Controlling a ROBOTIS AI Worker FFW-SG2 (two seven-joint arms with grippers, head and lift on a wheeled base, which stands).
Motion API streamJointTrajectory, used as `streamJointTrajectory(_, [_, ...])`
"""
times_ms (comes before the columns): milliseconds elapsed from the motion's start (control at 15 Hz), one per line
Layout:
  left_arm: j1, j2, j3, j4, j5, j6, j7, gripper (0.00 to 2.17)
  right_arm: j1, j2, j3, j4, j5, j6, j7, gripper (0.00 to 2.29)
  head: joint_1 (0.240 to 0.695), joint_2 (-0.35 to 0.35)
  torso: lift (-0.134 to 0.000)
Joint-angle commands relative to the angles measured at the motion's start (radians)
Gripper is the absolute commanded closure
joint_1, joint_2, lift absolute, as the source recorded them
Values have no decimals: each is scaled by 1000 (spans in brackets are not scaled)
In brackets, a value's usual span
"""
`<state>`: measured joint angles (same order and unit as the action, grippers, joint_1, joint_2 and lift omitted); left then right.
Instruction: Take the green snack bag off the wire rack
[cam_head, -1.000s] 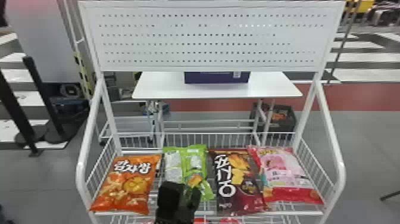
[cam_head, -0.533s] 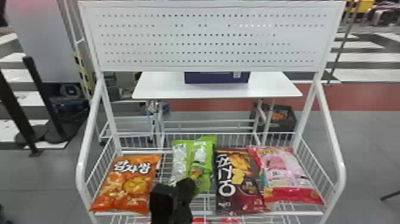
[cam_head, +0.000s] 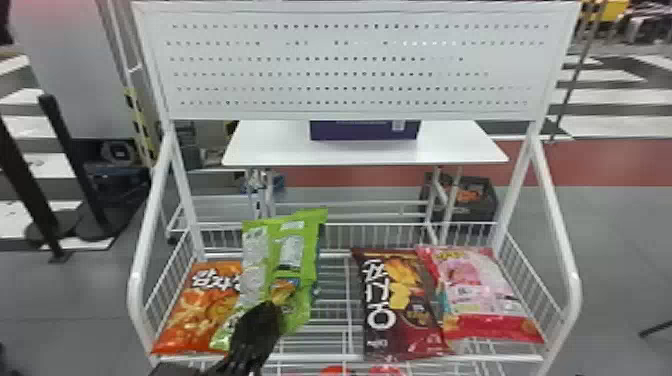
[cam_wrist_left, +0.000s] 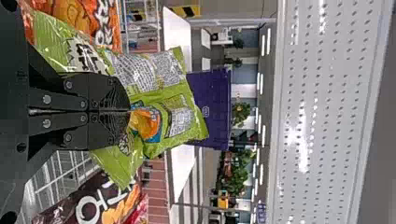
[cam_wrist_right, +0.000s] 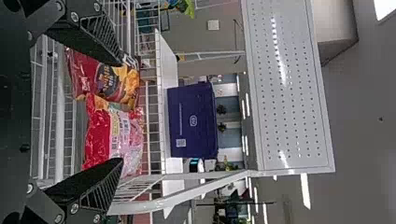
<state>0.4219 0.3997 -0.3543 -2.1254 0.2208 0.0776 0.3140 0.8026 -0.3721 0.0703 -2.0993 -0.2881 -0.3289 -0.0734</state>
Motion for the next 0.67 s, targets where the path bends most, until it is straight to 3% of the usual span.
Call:
streamJointTrajectory(0, [124,22,69,-36,-5,-140,0,1440,-3,-1,5,1,1,3,1,174,499,0,0])
streamJointTrajectory(600, [443,22,241,-58,-40,-453,-13,1440,-3,-7,8,4,-2,3,0,174,499,0,0])
